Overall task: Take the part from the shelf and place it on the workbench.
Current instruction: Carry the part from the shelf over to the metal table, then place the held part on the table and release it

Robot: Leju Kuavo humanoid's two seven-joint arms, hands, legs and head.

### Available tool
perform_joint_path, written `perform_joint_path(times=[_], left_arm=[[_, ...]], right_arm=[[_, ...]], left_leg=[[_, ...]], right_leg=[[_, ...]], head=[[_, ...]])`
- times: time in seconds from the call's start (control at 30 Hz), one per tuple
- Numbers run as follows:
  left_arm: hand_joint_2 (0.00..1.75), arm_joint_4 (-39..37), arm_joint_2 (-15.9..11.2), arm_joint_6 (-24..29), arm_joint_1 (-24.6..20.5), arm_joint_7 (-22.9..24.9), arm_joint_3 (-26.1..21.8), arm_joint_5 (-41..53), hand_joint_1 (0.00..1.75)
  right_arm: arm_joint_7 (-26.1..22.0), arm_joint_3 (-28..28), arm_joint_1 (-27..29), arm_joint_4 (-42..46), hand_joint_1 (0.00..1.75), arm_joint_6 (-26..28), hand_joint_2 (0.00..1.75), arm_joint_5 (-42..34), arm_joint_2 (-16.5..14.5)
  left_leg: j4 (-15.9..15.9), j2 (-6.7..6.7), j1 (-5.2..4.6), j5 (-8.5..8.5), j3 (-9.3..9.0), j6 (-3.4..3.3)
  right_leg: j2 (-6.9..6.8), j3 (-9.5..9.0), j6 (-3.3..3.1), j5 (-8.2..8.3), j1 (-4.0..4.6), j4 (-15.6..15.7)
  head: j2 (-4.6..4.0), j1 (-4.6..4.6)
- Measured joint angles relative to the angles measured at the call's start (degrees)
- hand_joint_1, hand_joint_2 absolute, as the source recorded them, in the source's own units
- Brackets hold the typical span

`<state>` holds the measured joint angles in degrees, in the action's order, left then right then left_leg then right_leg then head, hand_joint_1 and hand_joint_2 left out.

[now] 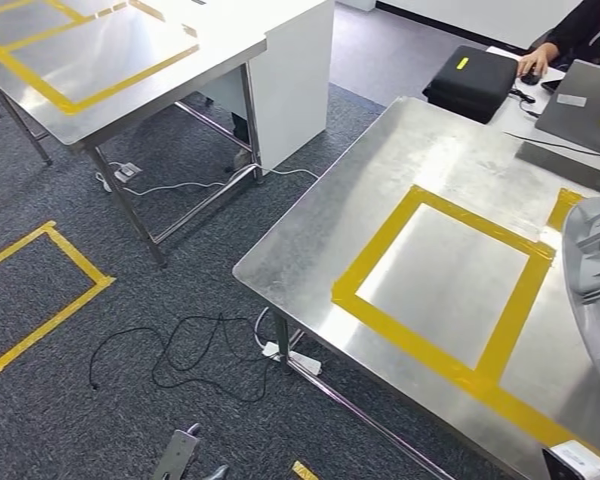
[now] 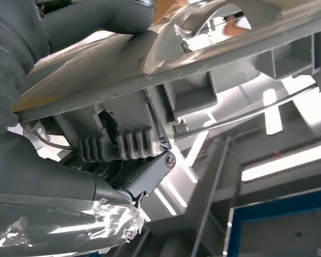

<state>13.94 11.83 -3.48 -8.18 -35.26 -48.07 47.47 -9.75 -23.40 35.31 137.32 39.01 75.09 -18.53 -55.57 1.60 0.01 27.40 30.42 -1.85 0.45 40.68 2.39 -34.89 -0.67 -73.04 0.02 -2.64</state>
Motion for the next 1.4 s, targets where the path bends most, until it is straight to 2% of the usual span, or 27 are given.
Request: perform_joint_path(times=[0.03, 0.07, 0.13, 0.2, 0.27, 0.3, 0.37, 0.43, 0.47, 0.5, 0.53, 0.57, 0.6, 0.67, 0.73, 0.8, 0.87, 0.93, 1.0, 1.03, 1.07, 1.13, 1.17, 1.23, 1.3, 1.37, 1.4], left_arm=[[1.75, 0.0, -0.02, 0.0, 0.0, 0.0, -0.03, 0.0, 0.0], [1.75, 0.0, -0.02, 0.0, -0.02, -0.01, -0.07, 0.0, 0.0], [1.75, 0.0, -0.05, -0.01, -0.07, -0.02, -0.11, 0.0, 0.0], [1.75, 0.0, -0.14, -0.02, -0.13, -0.08, -0.14, 0.0, 0.0], [1.75, 0.0, -0.18, -0.03, -0.21, -0.15, -0.17, -0.01, 0.0], [1.75, 0.0, -0.18, -0.04, -0.28, -0.17, -0.19, -0.01, 0.0], [1.75, 0.0, -0.18, -0.06, -0.36, -0.21, -0.22, -0.01, 0.0], [1.75, 0.0, -0.2, -0.07, -0.23, -0.24, -0.26, -0.01, 0.0], [1.75, 0.0, -0.21, -0.07, -0.12, -0.24, -0.29, -0.01, 0.0], [1.75, 0.0, -0.23, -0.07, -0.02, -0.24, -0.34, -0.02, 0.0], [1.75, 0.0, -0.24, -0.07, 0.02, -0.24, -0.42, -0.02, 0.0], [1.75, 0.0, -0.25, -0.07, 0.0, -0.24, -0.49, -0.02, 0.0], [1.75, 0.0, -0.26, -0.07, -0.04, -0.24, -0.56, -0.02, 0.0], [1.75, 0.0, -0.37, -0.07, -0.1, -0.25, -0.68, -0.01, 0.0], [1.75, 0.0, -0.48, -0.07, -0.18, -0.25, -0.76, 0.0, 0.0], [1.75, 0.0, -0.43, -0.07, -0.34, -0.25, -0.81, 0.0, 0.0], [1.75, 0.0, -0.31, -0.1, -0.48, -0.3, -0.89, 0.01, 0.0], [1.75, 0.0, -0.22, -0.13, -0.38, -0.33, -0.94, 0.02, 0.0], [1.75, 0.0, -0.23, -0.13, -0.17, -0.33, -0.97, 0.02, 0.0], [1.75, 0.0, -0.23, -0.13, -0.14, -0.33, -0.98, 0.02, 0.0], [1.75, 0.0, -0.23, -0.13, -0.14, -0.33, -1.0, 0.02, 0.0], [1.75, 0.0, -0.2, -0.16, -0.21, -0.33, -1.02, 0.03, 0.0], [1.75, 0.0, -0.21, -0.19, -0.28, -0.33, -1.02, 0.04, 0.0], [1.75, 0.0, -0.27, -0.32, -0.46, -0.35, -1.03, 0.1, 0.0], [1.75, 0.0, -0.38, -0.51, -0.61, -0.4, -1.03, 0.22, 0.0], [1.75, 0.0, -0.45, -0.74, -0.79, -0.42, -1.02, 0.39, 0.0], [1.75, 0.0, -0.46, -0.83, -0.89, -0.43, -1.02, 0.47, 0.0]], right_arm=[[-0.02, -0.33, 0.14, -0.36, 1.75, 0.0, 1.75, -0.5, 0.0], [-0.12, -0.7, 0.25, -0.78, 1.75, -0.01, 1.75, -1.08, 0.0], [-0.9, -1.57, 0.21, -1.73, 1.75, -0.01, 1.75, -2.72, 0.0], [-2.21, -2.69, 0.03, -2.84, 1.75, 0.0, 1.75, -4.67, 0.0], [-3.27, -4.08, 0.03, -4.17, 1.75, 0.0, 1.75, -6.22, 0.0], [-3.54, -4.75, 0.12, -4.79, 1.75, 0.01, 1.75, -6.63, 0.0], [-3.73, -5.65, 0.19, -5.7, 1.75, 0.01, 1.75, -6.89, 0.0], [-3.83, -6.14, 0.03, -6.34, 1.75, 0.01, 1.75, -7.03, 0.0], [-3.87, -6.33, -0.04, -6.65, 1.75, 0.01, 1.75, -7.05, 0.0], [-3.9, -6.49, -0.06, -6.97, 1.75, 0.01, 1.75, -7.08, 0.0], [-3.91, -6.6, -0.05, -7.27, 1.75, 0.01, 1.75, -7.09, 0.0], [-3.92, -6.69, -0.04, -7.54, 1.75, 0.01, 1.75, -7.1, 0.0], [-3.95, -6.78, -0.04, -7.8, 1.75, 0.01, 1.75, -7.11, 0.0], [-4.14, -6.99, -0.11, -8.26, 1.75, 0.01, 1.75, -7.42, 0.0], [-4.69, -7.34, -0.15, -8.8, 1.75, 0.01, 1.75, -8.3, 0.0], [-5.95, -7.9, -0.01, -9.57, 1.75, 0.01, 1.75, -10.02, 0.0], [-7.13, -8.43, 0.05, -10.44, 1.75, 0.01, 1.75, -11.54, 0.0], [-7.61, -8.76, -0.2, -11.17, 1.75, 0.01, 1.75, -12.06, 0.0], [-7.76, -8.99, -0.32, -11.78, 1.75, 0.01, 1.75, -12.25, 0.0], [-7.77, -9.09, -0.27, -12.04, 1.75, 0.01, 1.75, -12.31, 0.0], [-7.77, -9.19, -0.25, -12.28, 1.75, 0.01, 1.75, -12.35, 0.0], [-7.98, -9.32, -0.26, -12.81, 1.75, -0.04, 1.75, -12.95, 0.0], [-8.55, -9.41, -0.32, -13.33, 1.75, -0.34, 1.75, -13.83, 0.0], [-10.81, -10.27, -0.62, -14.83, 1.75, -2.57, 1.75, -16.8, 0.0], [-13.72, -12.86, -1.78, -16.41, 1.75, -7.85, 1.75, -19.35, 0.0], [-15.93, -16.87, -3.73, -17.55, 1.75, -13.97, 1.75, -20.08, 0.0], [-16.64, -18.84, -4.65, -17.98, 1.75, -16.14, 1.75, -20.09, 0.0]], left_leg=[[-0.03, 0.64, 0.02, 0.07, -0.02, 0.1], [-0.07, 1.21, 0.06, 0.19, -0.11, 0.28], [-0.31, 2.27, -0.02, 0.59, -0.41, 0.87], [-0.65, 3.06, -0.34, 0.93, -0.58, 1.48], [-0.82, 3.81, -0.45, 1.08, -0.69, 1.87], [-1.01, 3.74, -0.34, 1.38, -0.75, 2.13], [-3.53, 2.01, -0.07, 3.48, 0.13, 2.71], [-10.47, -0.31, 0.09, 7.28, 3.21, 2.98], [-14.3, -0.81, 0.12, 8.79, 5.04, 2.99], [-16.87, -1.04, 0.12, 9.32, 6.36, 2.89], [-17.42, -1.16, 0.1, 8.68, 6.79, 2.7], [-15.77, -1.35, 0.07, 7.0, 6.18, 2.38], [-12.42, -1.88, 0.0, 4.67, 4.75, 1.91], [-5.4, -4.01, -0.13, 1.3, 1.68, 0.82], [-2.19, -5.23, -0.22, 0.8, 0.35, 0.31], [-1.27, -4.43, -0.09, 0.77, 0.13, 0.34], [-0.47, -3.42, 0.2, 0.33, -0.08, 0.21], [-0.15, -2.3, 0.25, 0.18, -0.16, 0.04], [-0.19, -1.12, 0.19, 0.21, -0.08, -0.01], [-0.21, -0.6, 0.19, 0.25, -0.06, 0.02], [-0.26, -0.14, 0.21, 0.32, -0.08, 0.13], [-0.54, 0.5, 0.24, 0.62, -0.22, 0.59], [-0.84, 0.72, 0.13, 0.86, -0.21, 0.94], [-1.37, 0.93, -0.14, 1.21, -0.07, 1.51], [-1.57, 0.99, -0.26, 1.25, 0.05, 0.9], [-1.56, 0.99, -0.25, 1.1, 0.02, -0.16], [-1.51, 0.97, -0.22, 1.03, 0.0, -0.36]], right_leg=[[-0.19, -0.33, 0.25, 0.72, -0.19, 0.35], [-0.59, -1.86, 0.45, 2.37, -0.39, 3.02], [-2.49, -6.43, 0.64, 5.58, -0.49, 11.04], [-3.61, -8.87, 0.1, 6.49, -0.33, 15.31], [-2.8, -8.87, -0.77, 6.4, -0.22, 15.48], [-2.34, -8.83, -1.11, 6.46, -0.27, 15.48], [-1.41, -8.81, -1.81, 6.63, -0.42, 15.55], [-0.37, -8.68, -2.26, 6.78, -0.43, 15.56], [0.27, -8.62, -2.39, 6.82, -0.37, 15.55], [0.94, -8.6, -2.44, 6.84, -0.29, 15.54], [1.63, -8.63, -2.46, 6.85, -0.18, 15.53], [2.32, -8.7, -2.46, 6.85, -0.07, 15.53], [3.0, -8.8, -2.46, 6.86, 0.03, 15.53], [4.2, -8.8, -2.35, 6.9, 0.15, 15.46], [5.2, -8.34, -1.94, 7.1, 0.06, 15.39], [5.72, -7.78, -1.31, 7.28, -0.06, 15.38], [3.7, -6.62, -0.78, 5.99, 0.04, 13.56], [0.93, -3.72, -0.29, 2.58, 0.02, 7.56], [0.11, -0.59, 0.29, -0.2, -0.23, 0.85], [-0.01, -0.05, 0.56, -0.26, -0.38, -0.43], [-0.16, -0.62, 0.81, 0.74, -0.54, 0.44], [-0.83, -4.55, 1.19, 4.32, -0.93, 7.4], [-1.16, -6.81, 1.19, 5.45, -0.97, 11.2], [-1.5, -9.16, 0.7, 6.03, -0.98, 15.18], [-1.4, -9.3, 0.2, 6.02, -0.91, 15.47], [-1.37, -9.27, 0.11, 6.03, -0.77, 15.48], [-1.43, -9.27, 0.02, 6.0, -0.68, 15.47]], head=[[0.0, -0.03], [0.0, -0.03], [0.0, -0.09], [0.0, 0.0], [0.0, 0.11], [0.0, 0.11], [0.0, 0.26], [0.0, 0.47], [0.0, 0.51], [0.0, 0.52], [0.0, 0.54], [0.0, 0.56], [0.0, 0.58], [0.0, 0.55], [0.0, 0.7], [0.0, 0.89], [0.0, 0.64], [0.0, 0.29], [0.0, 0.17], [0.0, 0.17], [0.0, 0.15], [0.0, 0.15], [0.0, 0.12], [0.0, 0.31], [0.0, 0.61], [0.0, 0.74], [0.0, 0.76]])
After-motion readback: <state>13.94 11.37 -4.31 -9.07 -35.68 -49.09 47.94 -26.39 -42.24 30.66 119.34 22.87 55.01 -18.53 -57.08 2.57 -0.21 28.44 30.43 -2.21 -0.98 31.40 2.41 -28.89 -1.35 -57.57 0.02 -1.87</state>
